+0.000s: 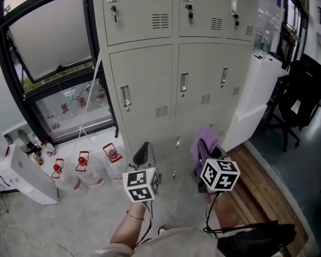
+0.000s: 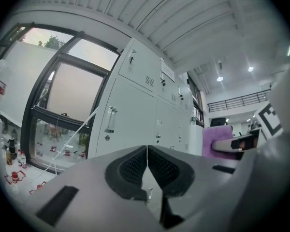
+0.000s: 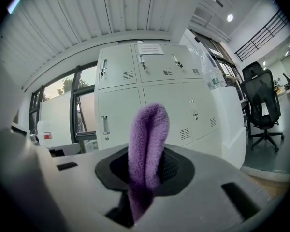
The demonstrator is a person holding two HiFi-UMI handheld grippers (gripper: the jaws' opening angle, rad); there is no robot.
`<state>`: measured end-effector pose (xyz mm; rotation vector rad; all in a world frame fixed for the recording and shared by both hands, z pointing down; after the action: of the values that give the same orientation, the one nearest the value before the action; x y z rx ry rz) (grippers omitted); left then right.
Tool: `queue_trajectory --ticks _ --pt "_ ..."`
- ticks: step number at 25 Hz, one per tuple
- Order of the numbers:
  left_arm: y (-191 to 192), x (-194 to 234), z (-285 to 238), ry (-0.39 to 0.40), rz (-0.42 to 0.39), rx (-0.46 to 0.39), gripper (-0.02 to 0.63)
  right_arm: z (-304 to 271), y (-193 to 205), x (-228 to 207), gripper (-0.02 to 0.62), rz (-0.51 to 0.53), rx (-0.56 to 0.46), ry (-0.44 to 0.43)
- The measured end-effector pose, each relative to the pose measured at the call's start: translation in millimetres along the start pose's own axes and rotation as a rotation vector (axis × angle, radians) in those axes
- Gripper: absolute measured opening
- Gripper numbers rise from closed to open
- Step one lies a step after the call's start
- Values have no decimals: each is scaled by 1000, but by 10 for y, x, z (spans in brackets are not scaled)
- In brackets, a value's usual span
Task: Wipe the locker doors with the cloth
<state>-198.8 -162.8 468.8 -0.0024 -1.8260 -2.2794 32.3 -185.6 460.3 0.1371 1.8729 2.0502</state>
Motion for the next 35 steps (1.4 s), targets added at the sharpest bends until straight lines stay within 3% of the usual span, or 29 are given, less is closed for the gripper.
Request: queue_trajectory --ticks 12,21,27,32,35 --pt "298 260 -984 -71 -21 43 9 -1202 -37 -280 69 12 -21 -71" --pt "387 82 -1373 -219 -15 40 9 -1838 -39 -536 69 17 30 -233" --pt "353 127 -1401 -265 -46 25 9 -1993 -39 -435 69 -3 9 -301" --pt "230 175 -1401 -249 -36 34 9 -2064 -101 -291 69 -76 0 -344" --pt "44 226 -1505 -240 -39 -11 9 -2125 -263 -115 69 -91 -33 -390"
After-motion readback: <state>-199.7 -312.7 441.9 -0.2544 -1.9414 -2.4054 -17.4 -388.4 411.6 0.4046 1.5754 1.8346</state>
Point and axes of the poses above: the fingertips, and each gripper's own axes: z backward along the fingers, x to its left, y out of its underside, the point moved 6 cm from there along z, backward along the fingers, and after that the axes turned 11 degrees about -x, right-handed, at the moved point
